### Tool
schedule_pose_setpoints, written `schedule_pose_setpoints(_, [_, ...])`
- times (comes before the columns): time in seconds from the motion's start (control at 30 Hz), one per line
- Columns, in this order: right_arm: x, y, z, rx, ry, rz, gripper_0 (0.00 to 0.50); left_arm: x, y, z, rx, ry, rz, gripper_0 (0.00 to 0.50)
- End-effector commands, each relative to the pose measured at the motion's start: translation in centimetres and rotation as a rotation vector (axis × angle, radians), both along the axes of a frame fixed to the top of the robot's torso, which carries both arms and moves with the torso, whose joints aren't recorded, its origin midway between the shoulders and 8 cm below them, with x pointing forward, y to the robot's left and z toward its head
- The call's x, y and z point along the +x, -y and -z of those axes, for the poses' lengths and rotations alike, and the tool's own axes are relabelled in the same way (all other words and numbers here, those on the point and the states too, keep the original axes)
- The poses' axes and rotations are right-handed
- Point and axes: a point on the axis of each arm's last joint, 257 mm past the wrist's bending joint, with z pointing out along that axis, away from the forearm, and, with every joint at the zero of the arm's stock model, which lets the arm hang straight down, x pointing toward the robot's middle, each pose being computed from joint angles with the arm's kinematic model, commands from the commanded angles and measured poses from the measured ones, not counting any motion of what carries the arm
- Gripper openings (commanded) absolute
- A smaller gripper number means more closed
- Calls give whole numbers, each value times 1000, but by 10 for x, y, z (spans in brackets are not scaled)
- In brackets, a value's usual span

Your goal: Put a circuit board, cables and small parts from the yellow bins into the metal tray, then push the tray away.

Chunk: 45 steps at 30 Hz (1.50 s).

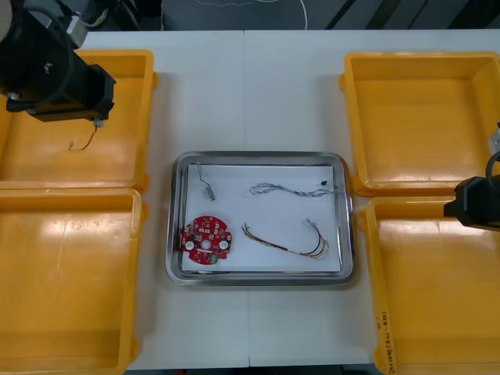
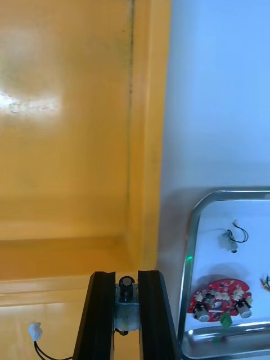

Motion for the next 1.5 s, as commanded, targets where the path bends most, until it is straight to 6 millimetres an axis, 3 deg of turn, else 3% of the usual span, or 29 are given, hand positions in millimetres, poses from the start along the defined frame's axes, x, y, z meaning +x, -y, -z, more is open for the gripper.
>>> schedule_pose_setpoints(0.03, [-5,4,-3,-8,41,28,500,-10,43,16,-74,-17,-90,0])
schedule_pose_setpoints(0.67, [-10,7,5,-28,24,13,500,-13,139,53,-98,-18,-125,0])
schedule_pose_setpoints(0.87, [-11,5,6,-38,18,-8,500,-11,160,65,-66,-67,-115,0])
schedule_pose_setpoints(1.17, [-14,2,9,-59,3,-50,500,-13,175,91,-33,-172,-126,0])
schedule_pose_setpoints(1.5, [-15,0,9,-55,-1,-63,500,1,209,112,-63,-149,-85,0])
